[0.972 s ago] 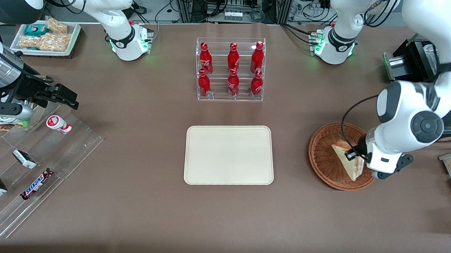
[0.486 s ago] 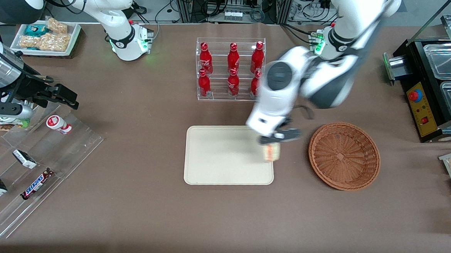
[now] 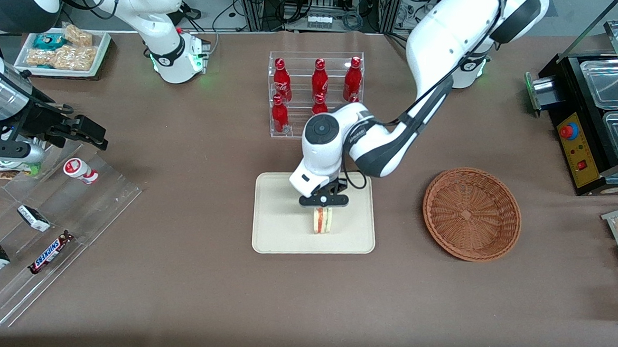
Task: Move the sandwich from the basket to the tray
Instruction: 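Lower the sandwich onto the tray and open the left gripper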
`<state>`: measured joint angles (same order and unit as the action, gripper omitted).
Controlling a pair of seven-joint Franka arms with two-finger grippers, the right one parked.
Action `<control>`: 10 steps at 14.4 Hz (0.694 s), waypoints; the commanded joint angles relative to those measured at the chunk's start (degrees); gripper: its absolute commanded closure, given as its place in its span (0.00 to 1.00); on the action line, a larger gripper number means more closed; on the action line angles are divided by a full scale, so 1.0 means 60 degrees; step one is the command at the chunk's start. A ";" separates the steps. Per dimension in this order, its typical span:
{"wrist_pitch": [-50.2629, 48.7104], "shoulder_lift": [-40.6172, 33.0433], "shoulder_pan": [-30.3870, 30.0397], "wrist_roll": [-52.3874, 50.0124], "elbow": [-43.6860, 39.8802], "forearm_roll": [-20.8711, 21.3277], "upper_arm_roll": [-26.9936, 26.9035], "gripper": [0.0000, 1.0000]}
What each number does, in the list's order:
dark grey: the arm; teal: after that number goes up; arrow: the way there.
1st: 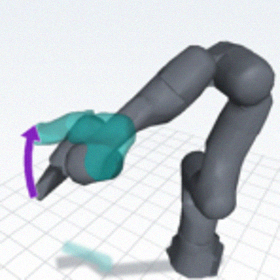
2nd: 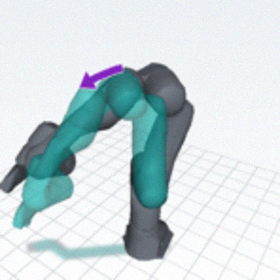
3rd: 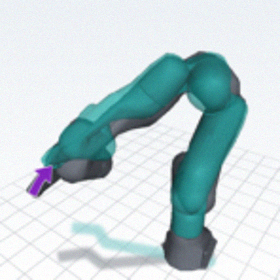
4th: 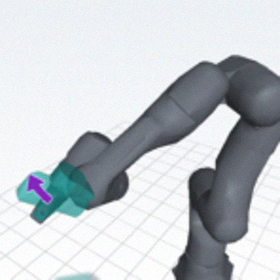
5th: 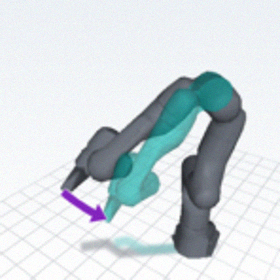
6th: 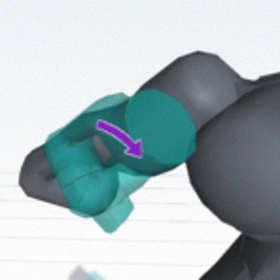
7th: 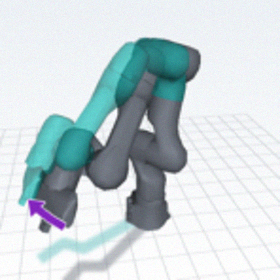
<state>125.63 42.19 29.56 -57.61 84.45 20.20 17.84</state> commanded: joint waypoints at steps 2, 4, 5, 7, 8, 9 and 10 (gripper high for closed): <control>0.0375 0.0396 0.0376 -0.0899 -0.0408 0.0749 -0.0220 0.01; 0.0346 0.0206 0.0347 -0.1075 -0.0422 0.0838 -0.0205 0.00; 0.0288 -0.0056 0.0274 -0.1250 -0.0408 0.0838 -0.0205 0.00; -0.0789 -0.1181 0.0186 -0.1879 -0.0189 0.0809 -0.0220 0.00; -0.1406 -0.1825 -0.0105 -0.2056 -0.0173 0.0693 -0.0205 0.00; -0.1774 -0.2310 -0.0470 -0.2130 -0.0188 0.0547 -0.0176 0.00; -0.2227 -0.2923 -0.0778 -0.2146 -0.0188 0.0125 -0.0205 0.00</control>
<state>117.02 33.73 28.66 -69.08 80.39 23.52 16.80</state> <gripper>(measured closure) 0.000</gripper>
